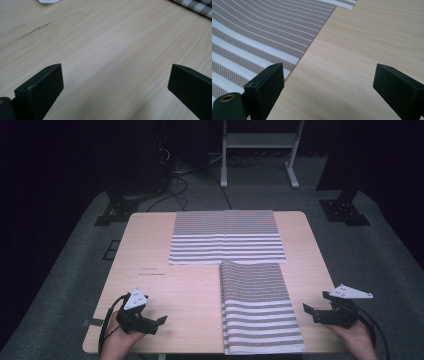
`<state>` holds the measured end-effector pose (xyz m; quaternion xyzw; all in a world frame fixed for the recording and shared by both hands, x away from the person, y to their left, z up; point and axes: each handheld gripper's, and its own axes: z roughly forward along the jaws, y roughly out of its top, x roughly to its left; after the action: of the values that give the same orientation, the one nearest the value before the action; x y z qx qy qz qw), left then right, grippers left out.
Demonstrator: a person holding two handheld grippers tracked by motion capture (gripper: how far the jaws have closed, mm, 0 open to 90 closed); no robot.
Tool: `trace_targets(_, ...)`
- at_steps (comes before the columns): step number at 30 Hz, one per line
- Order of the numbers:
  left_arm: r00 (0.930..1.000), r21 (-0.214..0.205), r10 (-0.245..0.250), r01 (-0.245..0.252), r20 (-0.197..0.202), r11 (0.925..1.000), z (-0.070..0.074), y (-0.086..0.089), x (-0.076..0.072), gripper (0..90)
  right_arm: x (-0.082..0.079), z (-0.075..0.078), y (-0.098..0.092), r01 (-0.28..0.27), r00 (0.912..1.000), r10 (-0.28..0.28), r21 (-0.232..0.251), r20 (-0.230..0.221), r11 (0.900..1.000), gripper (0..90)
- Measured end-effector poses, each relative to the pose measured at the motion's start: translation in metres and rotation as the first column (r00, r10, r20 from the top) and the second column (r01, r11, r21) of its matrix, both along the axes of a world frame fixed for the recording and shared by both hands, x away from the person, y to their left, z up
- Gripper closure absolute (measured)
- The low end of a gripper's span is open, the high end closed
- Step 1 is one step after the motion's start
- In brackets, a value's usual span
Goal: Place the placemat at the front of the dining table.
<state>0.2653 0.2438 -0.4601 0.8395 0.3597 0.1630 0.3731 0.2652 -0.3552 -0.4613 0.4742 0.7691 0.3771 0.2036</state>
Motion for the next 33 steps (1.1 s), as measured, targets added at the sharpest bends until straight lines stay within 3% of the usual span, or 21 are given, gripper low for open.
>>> trace_targets(13,0.999,0.065,-0.014,0.017,-0.043,0.9978,-0.015,0.006,-0.008,0.0,-0.004,-0.023,-0.011,0.006,0.9983,-0.012,-0.103,-0.056,0.9947,8.6)
trace_targets(19,0.9977,0.07,-0.029,0.033,-0.062,0.997,-0.02,0.005,-0.007,0.0,-0.003,-0.026,-0.015,0.008,0.9984,-0.013,-0.075,-0.055,0.9971,8.7)
trace_targets(33,0.9987,0.037,-0.044,0.045,-0.026,0.9983,-0.024,0.008,-0.006,0.0,-0.003,-0.027,-0.014,0.0,0.9989,-0.003,-0.063,-0.047,0.998,8.7)
